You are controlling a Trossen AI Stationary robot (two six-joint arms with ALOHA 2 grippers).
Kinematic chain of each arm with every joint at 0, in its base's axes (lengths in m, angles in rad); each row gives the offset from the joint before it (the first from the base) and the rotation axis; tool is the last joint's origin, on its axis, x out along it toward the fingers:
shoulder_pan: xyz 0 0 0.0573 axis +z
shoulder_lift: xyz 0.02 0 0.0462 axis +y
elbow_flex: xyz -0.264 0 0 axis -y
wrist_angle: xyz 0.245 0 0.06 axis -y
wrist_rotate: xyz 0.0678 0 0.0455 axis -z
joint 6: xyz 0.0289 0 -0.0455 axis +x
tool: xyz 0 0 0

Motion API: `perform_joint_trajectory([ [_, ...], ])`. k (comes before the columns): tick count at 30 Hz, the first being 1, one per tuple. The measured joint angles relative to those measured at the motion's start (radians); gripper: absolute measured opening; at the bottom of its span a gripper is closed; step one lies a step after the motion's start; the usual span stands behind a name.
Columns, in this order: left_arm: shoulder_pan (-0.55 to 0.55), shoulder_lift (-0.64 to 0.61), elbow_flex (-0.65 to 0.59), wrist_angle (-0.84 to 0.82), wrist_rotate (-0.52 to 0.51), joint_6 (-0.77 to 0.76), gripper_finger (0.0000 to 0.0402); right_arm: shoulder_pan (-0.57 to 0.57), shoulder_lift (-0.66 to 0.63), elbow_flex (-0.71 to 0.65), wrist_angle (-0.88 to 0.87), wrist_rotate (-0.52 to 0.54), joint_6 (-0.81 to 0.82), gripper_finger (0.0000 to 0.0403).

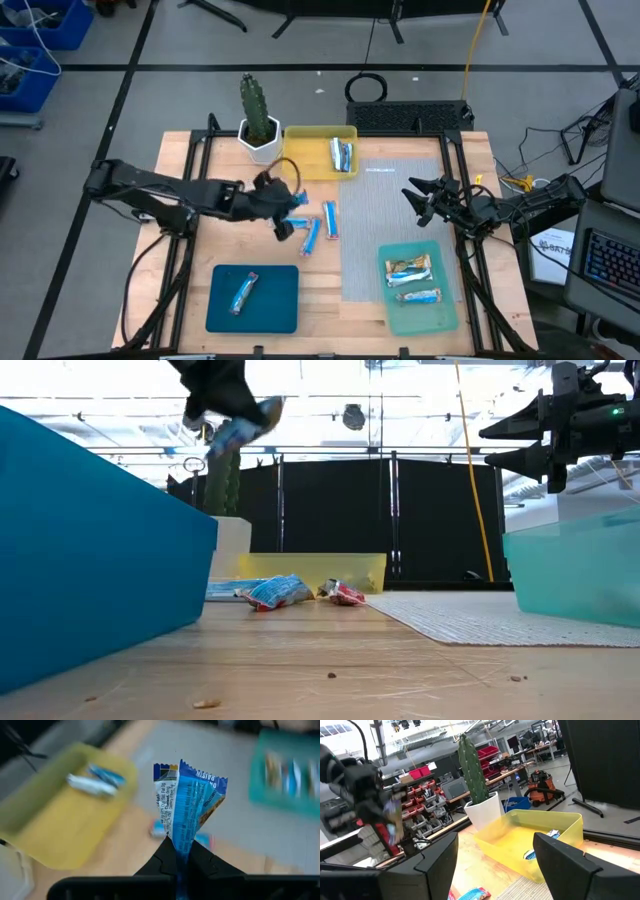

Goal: Pick and place Granola Bars by type
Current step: Put the blue granola bar into the yellow bin

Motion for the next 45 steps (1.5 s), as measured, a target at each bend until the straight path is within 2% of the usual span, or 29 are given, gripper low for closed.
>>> perform_joint_trajectory([
  [6, 0.027, -0.051, 0.000, 0.129, -0.194, -0.137, 0.0013, 0.000, 0.000, 0.000, -0.001, 0.000, 0.000, 0.0251],
  [12, 0.093, -0.023, 0.002, 0.333, -0.257, -0.246, 0.0012, 0.000, 0.000, 0.000, 0.001, 0.000, 0.000, 0.0251],
  [15, 0.127, 0.008, 0.008, 0.377, -0.267, -0.287, 0.0012, 0.000, 0.000, 0.000, 0.000, 0.000, 0.000, 0.0251],
  [19, 0.163, 0.077, 0.126, 0.348, -0.332, -0.288, 0.0012, 0.000, 0.000, 0.000, -0.001, 0.000, 0.000, 0.0251],
  [24, 0.217, 0.187, 0.327, 0.277, -0.360, -0.238, 0.0012, 0.000, 0.000, 0.000, -0.002, 0.000, 0.000, 0.0251],
  [30, 0.272, 0.320, 0.571, 0.117, -0.354, -0.222, 0.0012, 0.000, 0.000, 0.000, 0.000, 0.000, 0.000, 0.0251],
  [36, 0.344, 0.451, 0.798, -0.135, -0.273, -0.322, 0.0012, 0.000, 0.000, 0.000, 0.001, 0.000, 0.000, 0.0251],
  [39, 0.375, 0.525, 0.866, -0.247, -0.231, -0.360, 0.0012, 0.000, 0.000, 0.000, -0.001, 0.000, 0.000, 0.0251],
  [45, 0.435, 0.622, 0.893, -0.294, -0.071, -0.426, 0.0012, 0.000, 0.000, 0.000, -0.001, 0.000, 0.000, 0.0251],
])
